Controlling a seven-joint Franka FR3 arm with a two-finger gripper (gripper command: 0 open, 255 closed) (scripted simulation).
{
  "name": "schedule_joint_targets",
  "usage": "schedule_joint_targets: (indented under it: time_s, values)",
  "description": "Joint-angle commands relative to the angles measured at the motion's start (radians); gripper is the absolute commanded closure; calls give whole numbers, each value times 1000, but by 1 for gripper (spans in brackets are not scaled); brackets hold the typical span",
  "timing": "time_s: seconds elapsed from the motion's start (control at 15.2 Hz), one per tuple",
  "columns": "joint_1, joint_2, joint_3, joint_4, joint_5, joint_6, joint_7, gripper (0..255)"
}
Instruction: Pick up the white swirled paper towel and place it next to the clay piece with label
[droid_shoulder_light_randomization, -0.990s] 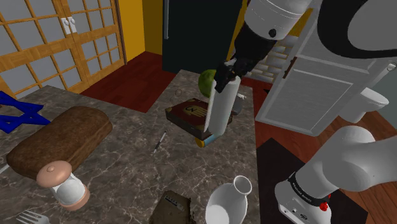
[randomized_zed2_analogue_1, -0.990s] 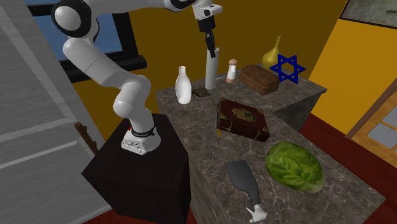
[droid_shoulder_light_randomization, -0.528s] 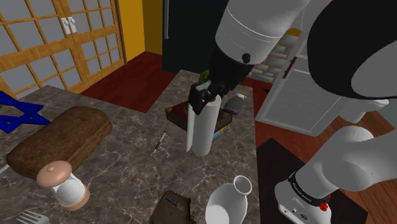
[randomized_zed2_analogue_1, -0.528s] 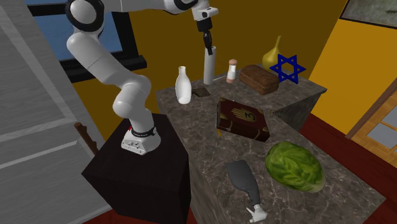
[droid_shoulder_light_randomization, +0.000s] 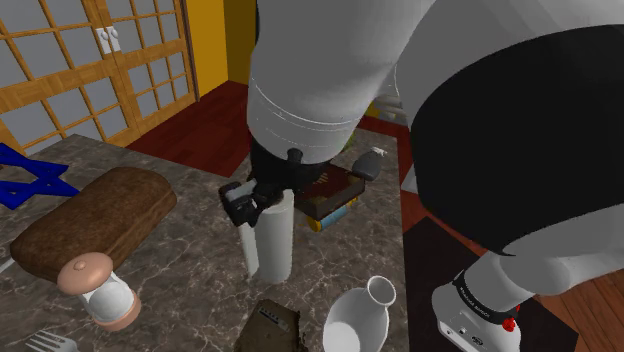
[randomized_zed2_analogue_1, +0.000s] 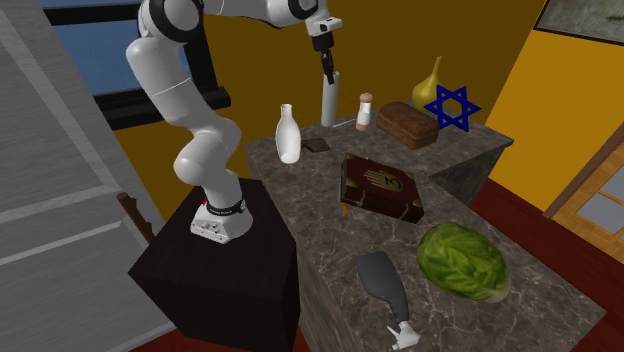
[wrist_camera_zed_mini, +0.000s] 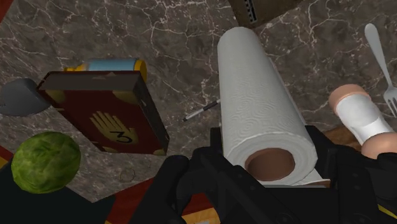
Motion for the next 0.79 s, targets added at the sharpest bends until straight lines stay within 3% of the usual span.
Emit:
schedule_joint_targets:
  time_s: [0.0,0.13,0.2,0.26,0.33,0.4,0.46,0.73]
  values:
    - [-48,84,106,56,-67,-4,86,255]
    - [-121,226,264,123,-201,-24,212,255]
    - [-143,371,369,165,-349,-62,326,255]
    - [-57,525,377,212,-502,-120,435,255]
    - [32,618,350,257,-589,-164,496,255]
    - [147,642,256,296,-603,-174,510,255]
    - [226,690,213,340,-642,-197,537,255]
    - [471,859,98,526,-763,-281,600,255]
